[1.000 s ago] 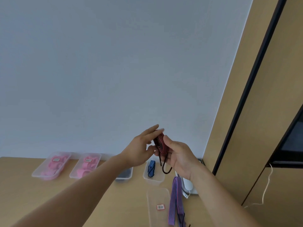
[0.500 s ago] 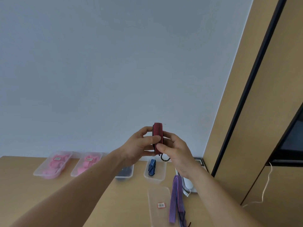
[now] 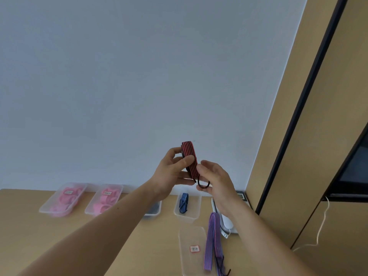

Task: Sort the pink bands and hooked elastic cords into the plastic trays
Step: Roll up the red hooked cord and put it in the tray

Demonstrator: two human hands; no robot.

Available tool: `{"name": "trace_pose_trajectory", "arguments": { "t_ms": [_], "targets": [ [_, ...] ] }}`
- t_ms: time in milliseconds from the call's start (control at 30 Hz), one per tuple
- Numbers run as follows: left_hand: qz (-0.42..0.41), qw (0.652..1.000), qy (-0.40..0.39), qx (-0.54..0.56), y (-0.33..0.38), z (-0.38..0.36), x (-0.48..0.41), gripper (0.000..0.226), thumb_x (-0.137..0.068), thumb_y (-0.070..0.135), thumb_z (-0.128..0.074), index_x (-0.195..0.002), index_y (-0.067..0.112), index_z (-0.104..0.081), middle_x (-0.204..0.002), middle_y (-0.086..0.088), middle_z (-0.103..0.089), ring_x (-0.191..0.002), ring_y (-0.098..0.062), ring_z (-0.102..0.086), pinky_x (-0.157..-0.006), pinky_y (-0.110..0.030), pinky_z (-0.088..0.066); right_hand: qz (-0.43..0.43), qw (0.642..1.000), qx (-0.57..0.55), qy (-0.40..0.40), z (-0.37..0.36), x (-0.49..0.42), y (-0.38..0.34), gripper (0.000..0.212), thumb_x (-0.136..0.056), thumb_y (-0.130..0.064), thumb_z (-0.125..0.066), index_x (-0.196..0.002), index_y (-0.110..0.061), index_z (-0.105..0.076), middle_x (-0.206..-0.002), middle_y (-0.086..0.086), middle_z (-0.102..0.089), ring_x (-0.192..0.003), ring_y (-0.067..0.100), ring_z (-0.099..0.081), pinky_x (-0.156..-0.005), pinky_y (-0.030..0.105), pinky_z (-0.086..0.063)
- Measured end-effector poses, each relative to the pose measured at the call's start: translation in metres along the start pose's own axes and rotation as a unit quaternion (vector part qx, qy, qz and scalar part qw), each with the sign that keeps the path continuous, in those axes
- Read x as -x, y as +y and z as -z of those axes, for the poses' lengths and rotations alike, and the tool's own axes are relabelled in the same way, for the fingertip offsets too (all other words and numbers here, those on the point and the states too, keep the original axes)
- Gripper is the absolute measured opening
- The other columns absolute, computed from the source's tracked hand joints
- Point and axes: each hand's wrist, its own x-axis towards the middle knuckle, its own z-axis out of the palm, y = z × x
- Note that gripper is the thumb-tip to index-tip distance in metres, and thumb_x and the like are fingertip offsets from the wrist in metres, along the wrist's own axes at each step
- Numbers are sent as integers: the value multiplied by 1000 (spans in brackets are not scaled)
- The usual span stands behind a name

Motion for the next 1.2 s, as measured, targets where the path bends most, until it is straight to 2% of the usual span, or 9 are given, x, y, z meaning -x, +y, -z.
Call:
{"name": "trace_pose_trajectory", "arguments": {
  "t_ms": [133, 267, 400, 567, 667, 767, 867, 1067, 1200],
  "targets": [
    [-31, 999, -19, -16, -3, 3, 0, 47, -86, 22, -73, -126, 17, -50, -114, -19, -64, -86, -45, -70, -75, -50, -59, -11, 998, -45, -37, 6, 0, 4, 33, -93, -29, -65, -118, -8, -65, -107, 16, -73, -83, 30, -70, -69, 34, -55],
    [-27, 999, -28, -36, -11, 6, -2, 50, -85, 21, -72, -129, 18, -49, -124, -16, -61, -102, -36, -68, -90, -49, -56, -15, 998, -56, -18, 6, -3, 5, 29, -89, -18, -71, -113, -1, -66, -96, 19, -74, -83, 34, -72, -71, 34, -57],
    [8, 996, -24, -83, -13, 11, -5, 49, -84, 32, -68, -128, 20, -53, -119, -5, -69, -111, -27, -65, -99, -46, -49, 1, 999, -23, -22, 8, -4, 6, 34, -86, -12, -75, -116, -4, -62, -92, 15, -76, -81, 29, -74, -68, 31, -57],
    [22, 1000, -5, 12, -16, 9, -7, 42, -91, 26, -61, -125, 1, -54, -122, -18, -66, -108, -32, -67, -85, -34, -57, -11, 999, -32, -13, 13, -6, 7, 34, -90, -36, -67, -110, -9, -66, -92, 15, -76, -82, 30, -74, -56, 30, -53],
    [49, 997, -45, 26, -17, 8, -8, 45, -96, 29, -53, -125, -5, -56, -123, -19, -66, -113, -31, -64, -89, -34, -53, -38, 998, -45, -8, 19, -10, 7, 31, -99, -35, -54, -103, -9, -71, -88, 19, -75, -73, 26, -69, -56, 29, -49],
    [83, 994, -60, 48, -19, 3, -9, 49, -96, 33, -51, -126, -5, -58, -125, -17, -65, -113, -27, -63, -100, -42, -46, -44, 997, -54, -28, 25, -14, 9, 17, -93, -22, -64, -86, -7, -69, -76, 14, -72, -62, 22, -62, -57, 29, -42],
    [107, 989, -73, 70, -20, -5, -11, 47, -97, 36, -46, -125, 1, -61, -126, -14, -64, -112, -24, -60, -107, -46, -40, -58, 988, -133, -59, 29, -18, 5, 19, -79, -21, -73, -73, -8, -61, -65, 12, -67, -50, 15, -53, -47, 23, -37],
    [109, 987, -68, 93, -20, -20, -17, 50, -98, 35, -48, -131, -2, -56, -134, -19, -58, -118, -28, -56, -110, -51, -39, -100, 964, -235, -78, 40, -23, 6, 22, -73, -19, -75, -73, -11, -54, -63, 6, -62, -48, 11, -54, -38, 17, -38],
    [114, 987, -43, 101, -27, -32, -20, 46, -96, 34, -46, -128, 5, -61, -137, -15, -58, -115, -23, -60, -100, -39, -47, -116, 961, -241, -77, 47, -29, 10, 25, -69, -16, -77, -77, -9, -54, -60, 5, -61, -46, 8, -52, -40, 14, -43]
  ]
}}
